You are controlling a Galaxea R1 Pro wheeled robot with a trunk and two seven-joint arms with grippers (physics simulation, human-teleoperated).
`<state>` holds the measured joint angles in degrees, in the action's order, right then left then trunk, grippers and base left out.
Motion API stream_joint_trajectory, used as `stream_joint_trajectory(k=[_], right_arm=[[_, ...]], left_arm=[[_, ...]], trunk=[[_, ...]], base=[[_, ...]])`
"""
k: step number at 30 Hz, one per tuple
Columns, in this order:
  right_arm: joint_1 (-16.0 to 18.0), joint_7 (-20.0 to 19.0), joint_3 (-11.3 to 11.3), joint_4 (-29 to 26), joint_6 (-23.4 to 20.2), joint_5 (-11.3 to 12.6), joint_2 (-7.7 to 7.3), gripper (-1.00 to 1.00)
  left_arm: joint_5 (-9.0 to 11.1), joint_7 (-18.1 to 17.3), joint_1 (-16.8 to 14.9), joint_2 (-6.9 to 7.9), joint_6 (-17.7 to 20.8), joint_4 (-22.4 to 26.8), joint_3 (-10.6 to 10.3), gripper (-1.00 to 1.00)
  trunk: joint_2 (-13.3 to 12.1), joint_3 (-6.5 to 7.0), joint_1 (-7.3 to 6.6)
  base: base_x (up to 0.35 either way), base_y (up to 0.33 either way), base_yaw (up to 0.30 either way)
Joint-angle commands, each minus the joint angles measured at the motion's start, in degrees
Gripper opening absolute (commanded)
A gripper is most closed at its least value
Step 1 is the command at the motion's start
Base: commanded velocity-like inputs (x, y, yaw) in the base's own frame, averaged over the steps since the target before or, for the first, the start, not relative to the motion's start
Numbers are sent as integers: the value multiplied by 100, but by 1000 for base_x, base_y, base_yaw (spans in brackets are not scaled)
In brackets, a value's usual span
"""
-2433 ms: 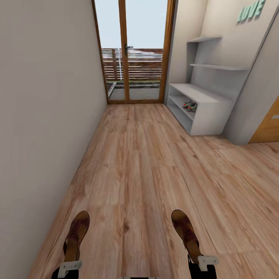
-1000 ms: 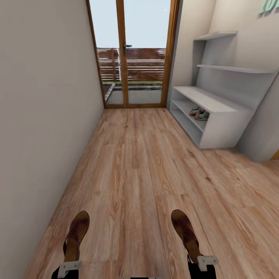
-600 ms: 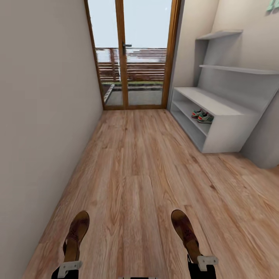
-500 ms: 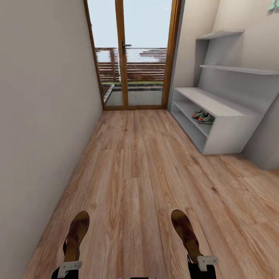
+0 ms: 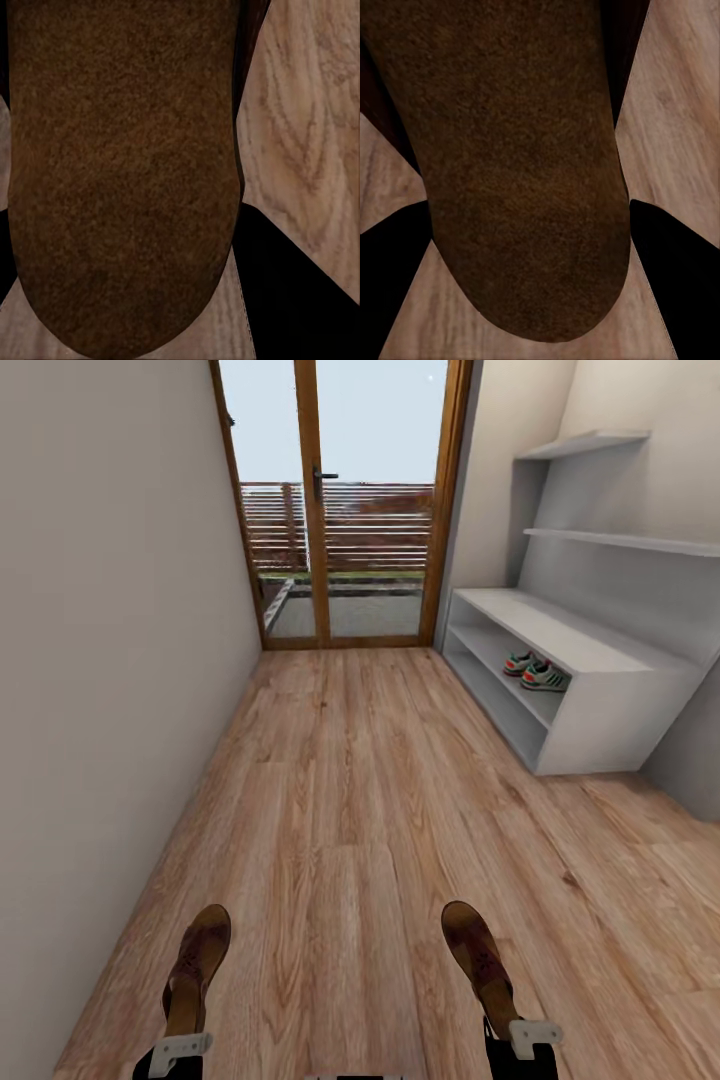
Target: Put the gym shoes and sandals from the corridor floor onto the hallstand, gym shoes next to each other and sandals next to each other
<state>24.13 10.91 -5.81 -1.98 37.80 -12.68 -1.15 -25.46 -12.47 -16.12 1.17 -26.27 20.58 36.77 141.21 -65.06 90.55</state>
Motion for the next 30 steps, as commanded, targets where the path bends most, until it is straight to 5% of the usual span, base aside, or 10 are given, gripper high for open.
stream_joint_trajectory(k=[1,30], right_arm=[[4,8,-45,5,16,-59,0,-100],[4,8,-43,5,16,-59,0,-100]], left_arm=[[-20,-45,-6,-3,-18,-1,49,-100],[-28,-45,-6,-11,-18,-1,49,-100]], trunk=[[2,-4,2],[2,-4,2]], base=[[339,0,0],[339,0,0]])
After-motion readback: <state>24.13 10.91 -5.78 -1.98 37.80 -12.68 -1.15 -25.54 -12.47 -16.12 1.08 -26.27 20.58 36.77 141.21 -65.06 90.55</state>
